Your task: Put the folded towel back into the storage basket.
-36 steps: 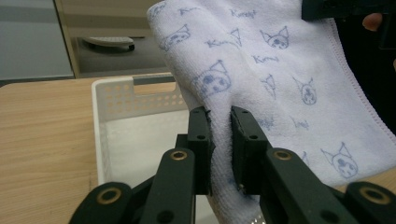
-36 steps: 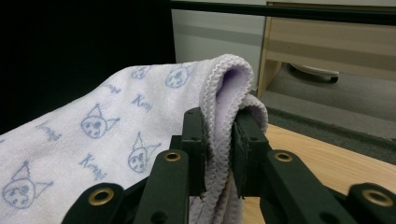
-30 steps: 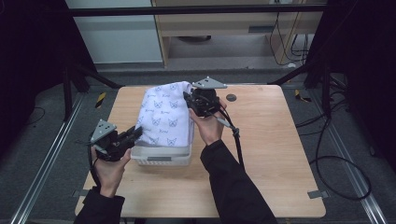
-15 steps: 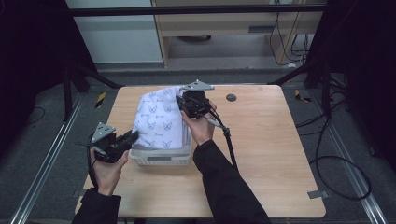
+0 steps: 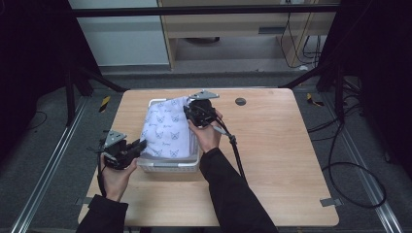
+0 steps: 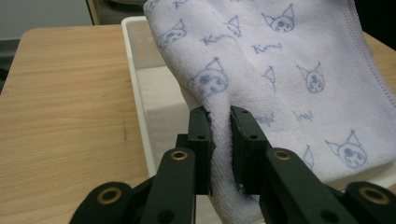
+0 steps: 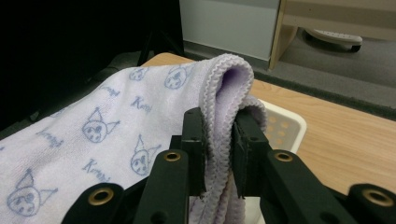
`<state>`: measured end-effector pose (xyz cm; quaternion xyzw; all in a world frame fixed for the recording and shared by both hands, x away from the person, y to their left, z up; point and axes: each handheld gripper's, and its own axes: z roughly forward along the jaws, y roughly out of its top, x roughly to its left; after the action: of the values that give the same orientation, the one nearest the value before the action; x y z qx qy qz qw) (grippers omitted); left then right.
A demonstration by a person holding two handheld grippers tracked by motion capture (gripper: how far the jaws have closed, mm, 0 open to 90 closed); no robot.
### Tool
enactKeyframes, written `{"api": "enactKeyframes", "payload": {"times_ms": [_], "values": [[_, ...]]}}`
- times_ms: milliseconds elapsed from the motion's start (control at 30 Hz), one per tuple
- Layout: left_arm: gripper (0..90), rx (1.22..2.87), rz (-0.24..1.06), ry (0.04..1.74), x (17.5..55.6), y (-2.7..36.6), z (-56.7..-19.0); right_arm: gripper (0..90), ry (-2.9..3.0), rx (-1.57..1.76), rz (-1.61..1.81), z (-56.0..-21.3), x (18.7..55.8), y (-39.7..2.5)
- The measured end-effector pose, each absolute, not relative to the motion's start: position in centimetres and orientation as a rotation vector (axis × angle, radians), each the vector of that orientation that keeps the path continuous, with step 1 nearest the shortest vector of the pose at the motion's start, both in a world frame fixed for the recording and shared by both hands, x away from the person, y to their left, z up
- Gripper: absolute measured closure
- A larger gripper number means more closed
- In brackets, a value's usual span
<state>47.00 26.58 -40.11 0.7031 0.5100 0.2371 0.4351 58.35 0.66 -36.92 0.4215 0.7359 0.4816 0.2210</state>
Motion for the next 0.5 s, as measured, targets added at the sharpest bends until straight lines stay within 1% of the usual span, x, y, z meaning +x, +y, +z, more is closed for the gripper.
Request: {"api": "enactKeyframes", "payload": {"times_ms": [200, 500], "values": [[78.7, 1.780, 0.587, 1.291, 47.6, 26.4, -41.2, 77.0, 2.056, 1.196, 1.309, -38.5, 59.1, 0.9], [78.6, 1.809, 0.578, 1.310, 48.1, 26.2, -42.2, 77.0, 2.078, 1.222, 1.287, -40.0, 59.7, 1.1]]}}
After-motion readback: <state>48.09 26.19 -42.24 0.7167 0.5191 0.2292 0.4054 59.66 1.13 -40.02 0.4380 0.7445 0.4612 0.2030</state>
